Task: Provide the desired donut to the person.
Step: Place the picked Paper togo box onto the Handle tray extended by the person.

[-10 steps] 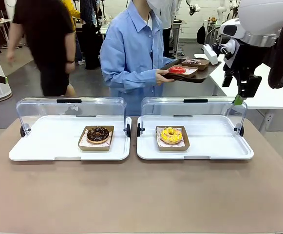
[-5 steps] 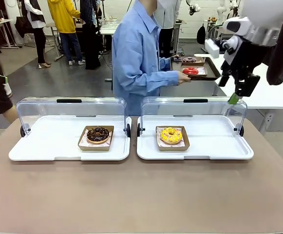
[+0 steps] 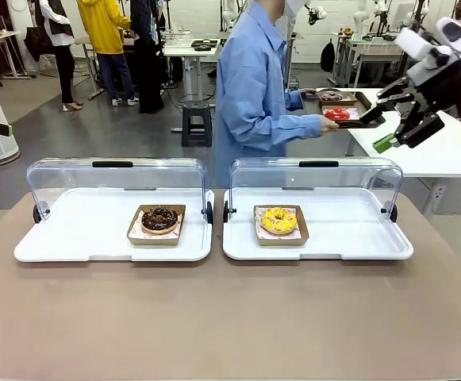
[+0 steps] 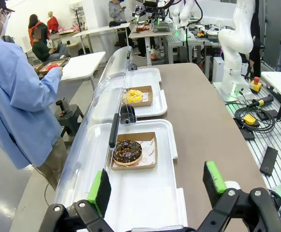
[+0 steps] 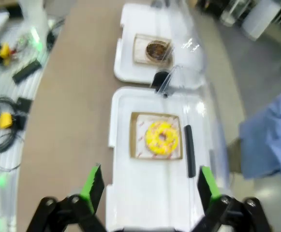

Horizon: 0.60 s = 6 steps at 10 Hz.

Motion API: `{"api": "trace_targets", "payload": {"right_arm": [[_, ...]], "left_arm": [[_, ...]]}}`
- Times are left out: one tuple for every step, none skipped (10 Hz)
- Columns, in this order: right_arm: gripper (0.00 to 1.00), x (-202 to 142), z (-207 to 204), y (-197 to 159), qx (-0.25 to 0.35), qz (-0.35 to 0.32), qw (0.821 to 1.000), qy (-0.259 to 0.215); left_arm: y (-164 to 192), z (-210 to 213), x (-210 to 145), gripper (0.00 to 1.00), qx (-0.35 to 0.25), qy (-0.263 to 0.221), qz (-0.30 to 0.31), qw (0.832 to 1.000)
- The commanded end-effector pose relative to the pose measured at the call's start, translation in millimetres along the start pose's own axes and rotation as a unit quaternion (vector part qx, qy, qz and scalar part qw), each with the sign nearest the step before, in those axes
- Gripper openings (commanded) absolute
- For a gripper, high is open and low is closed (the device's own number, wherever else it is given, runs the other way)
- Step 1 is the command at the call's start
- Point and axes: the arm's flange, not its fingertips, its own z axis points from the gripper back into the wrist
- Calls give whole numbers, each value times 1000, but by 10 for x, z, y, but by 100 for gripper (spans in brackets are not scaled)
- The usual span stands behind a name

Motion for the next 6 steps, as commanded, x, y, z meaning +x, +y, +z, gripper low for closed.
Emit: {"api": "trace_targets", "payload": {"right_arm": [[100,-387,5,78,-34,-25,997,-69],[100,-588,27,145,-63,-58,993,-79],[100,-739,38,212,-61,-73,992,-82],[100,-859,78,272,-38,-101,989,-103],[100,-934,144,317,-9,-115,986,-119],[100,-1004,233,365,0,-118,985,-130]], "left_arm": [[-1,-13,15,100,10,-3,-1,1000],[-1,-13,15,100,10,-3,-1,1000],[-1,-13,15,100,10,-3,-1,1000],[-1,-13,15,100,10,-3,-1,1000],[-1,-13,15,100,10,-3,-1,1000],[-1,-13,15,100,10,-3,-1,1000]]}}
